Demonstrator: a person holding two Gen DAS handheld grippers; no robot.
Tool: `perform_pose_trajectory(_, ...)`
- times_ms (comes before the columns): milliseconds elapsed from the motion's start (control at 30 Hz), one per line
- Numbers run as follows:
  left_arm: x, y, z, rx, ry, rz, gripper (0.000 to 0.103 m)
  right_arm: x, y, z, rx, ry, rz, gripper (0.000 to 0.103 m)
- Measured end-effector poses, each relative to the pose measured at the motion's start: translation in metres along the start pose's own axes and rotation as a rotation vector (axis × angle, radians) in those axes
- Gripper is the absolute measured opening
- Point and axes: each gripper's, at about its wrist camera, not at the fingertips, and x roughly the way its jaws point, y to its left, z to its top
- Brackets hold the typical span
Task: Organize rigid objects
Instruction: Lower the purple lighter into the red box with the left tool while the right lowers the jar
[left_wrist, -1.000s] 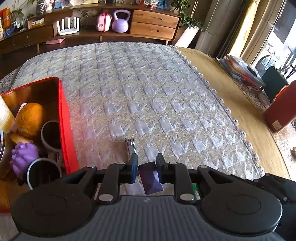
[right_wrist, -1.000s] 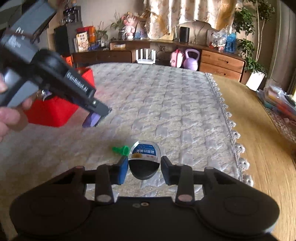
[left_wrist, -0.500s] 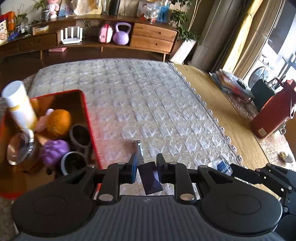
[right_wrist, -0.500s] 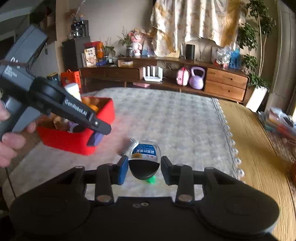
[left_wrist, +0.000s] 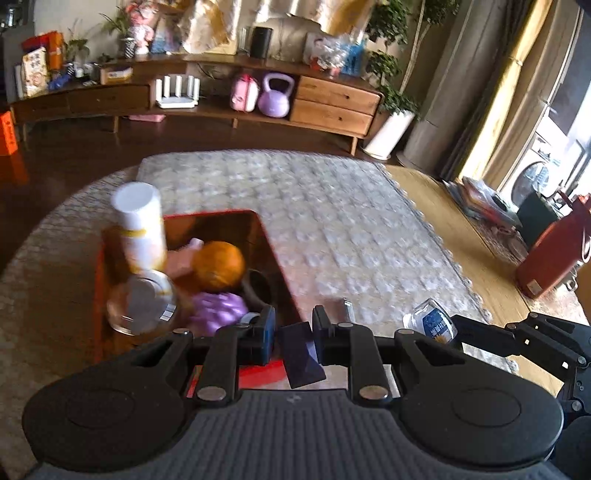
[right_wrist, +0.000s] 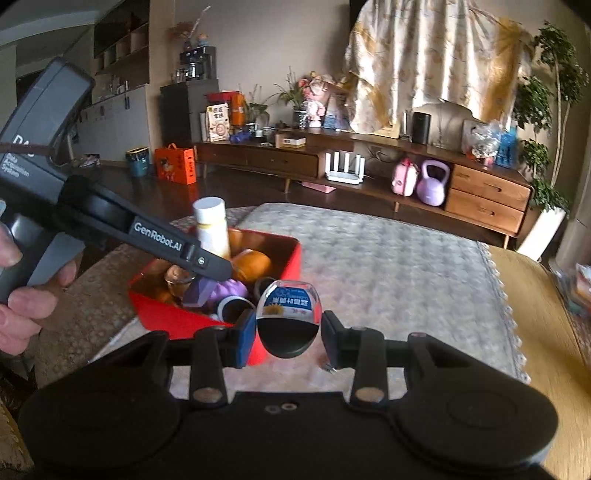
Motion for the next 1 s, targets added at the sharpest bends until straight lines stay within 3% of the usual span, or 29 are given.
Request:
perform_pose_trajectory(267, -0.008, 0.046, 0.006, -0.017, -0.008, 0.056, 0.021, 0.034, 0.022, 0.026, -0.007, 0.005, 0.024, 0.037)
perform_pose_trajectory(433, 0.003, 0.069, 0.001, -0.021, 0.029, 0.082, 0.021, 0.063, 0.032, 0.034, -0.014, 0.034, 0.023, 0.037)
perform_pose_trajectory(1000, 0.06, 0.085, -0.021, 0.039, 0.14, 0.138, 0.021, 0.135, 0.044, 0.025, -0.06, 0.142, -0.025, 0.037)
